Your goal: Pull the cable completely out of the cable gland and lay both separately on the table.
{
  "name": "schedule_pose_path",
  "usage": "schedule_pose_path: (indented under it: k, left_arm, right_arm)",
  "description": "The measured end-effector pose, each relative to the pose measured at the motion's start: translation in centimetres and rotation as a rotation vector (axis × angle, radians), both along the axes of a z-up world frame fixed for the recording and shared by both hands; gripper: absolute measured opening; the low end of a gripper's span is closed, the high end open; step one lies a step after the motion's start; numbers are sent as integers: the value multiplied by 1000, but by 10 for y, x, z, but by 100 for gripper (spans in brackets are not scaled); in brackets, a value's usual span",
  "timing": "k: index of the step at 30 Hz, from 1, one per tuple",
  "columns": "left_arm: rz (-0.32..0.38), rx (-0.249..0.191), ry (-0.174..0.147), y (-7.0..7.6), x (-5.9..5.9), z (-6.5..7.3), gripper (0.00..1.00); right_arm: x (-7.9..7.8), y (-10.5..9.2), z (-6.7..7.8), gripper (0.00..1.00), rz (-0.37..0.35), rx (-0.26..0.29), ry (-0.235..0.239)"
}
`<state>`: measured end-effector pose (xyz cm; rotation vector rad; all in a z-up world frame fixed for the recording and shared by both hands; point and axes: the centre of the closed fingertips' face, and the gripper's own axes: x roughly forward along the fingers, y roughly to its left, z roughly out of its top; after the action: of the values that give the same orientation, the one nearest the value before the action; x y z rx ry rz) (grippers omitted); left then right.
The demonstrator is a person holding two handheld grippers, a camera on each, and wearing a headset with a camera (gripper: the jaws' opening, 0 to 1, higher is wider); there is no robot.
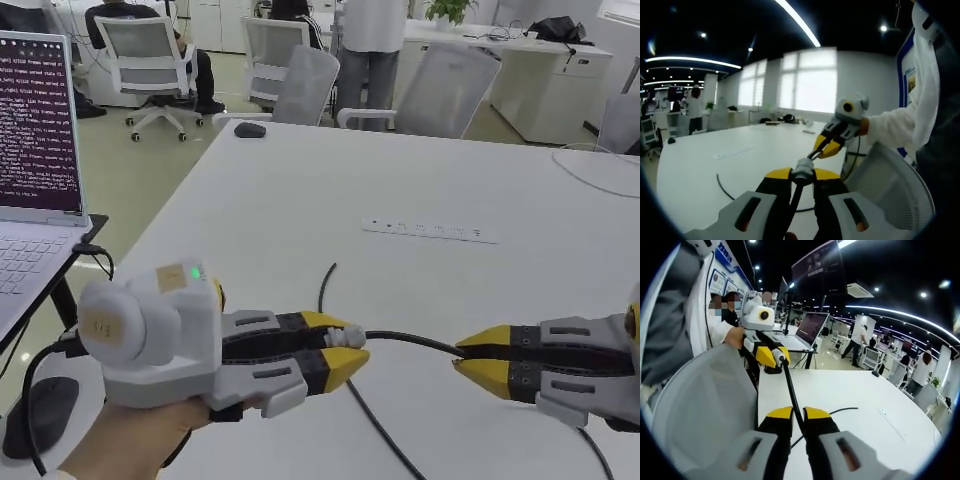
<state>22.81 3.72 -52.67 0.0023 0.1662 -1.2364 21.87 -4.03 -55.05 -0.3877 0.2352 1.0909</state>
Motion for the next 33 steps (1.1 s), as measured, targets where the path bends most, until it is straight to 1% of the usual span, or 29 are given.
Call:
schedule_pose_path:
  k: [1, 3, 4, 6, 7, 9, 13, 15, 16, 18, 20, 22, 25, 29, 30, 33]
  left_arm:
    - [-6, 6, -2, -1, -1, -1, 17]
    - [-24, 25, -13, -5, -4, -3, 17]
    - [-31, 31, -18, -6, -6, -4, 17]
    - [-45, 52, -29, -8, -9, -7, 17]
    - [-52, 70, -36, -9, -10, -9, 17]
    - [-57, 85, -43, -10, -11, -12, 17]
    - [-68, 88, -49, -11, -13, -11, 17]
    - [-74, 93, -51, -11, -14, -12, 17]
    - [-79, 98, -53, -12, -15, -13, 17]
    - [-86, 102, -56, -13, -17, -13, 17]
    - [-91, 103, -58, -13, -18, -14, 17]
    - [-95, 107, -59, -13, -18, -14, 17]
    - [-96, 107, -61, -13, -18, -14, 17]
    - [-98, 113, -65, -13, -19, -15, 17]
    - [-96, 112, -67, -13, -18, -14, 17]
    - [-92, 108, -66, -13, -17, -14, 17]
  right_arm:
    - [-1, -1, -2, 6, -2, -6, 14]
    - [-1, -2, -5, 8, -6, -21, 15]
    - [-1, -2, -6, 11, -6, -25, 16]
    - [-1, -2, -5, 15, -7, -26, 20]
    - [-2, -1, -4, 16, -3, -26, 17]
    - [-3, 1, -1, 16, 6, -30, 13]
    - [-4, 14, 6, 22, 38, -41, -16]
    - [-7, 25, 9, 22, 85, -60, -34]
    - [-9, 33, 11, 22, 113, -63, -42]
    - [-10, 44, 13, 23, 146, -66, -54]
    - [-9, 51, 12, 23, 176, -76, -56]
    - [-10, 57, 8, 21, 208, -102, -57]
    - [-10, 61, 3, 16, 236, -128, -52]
    - [-8, 60, 2, 6, 236, -139, -58]
    - [-8, 60, 2, 6, 236, -132, -51]
    - [-7, 59, 3, 5, 236, -133, -67]
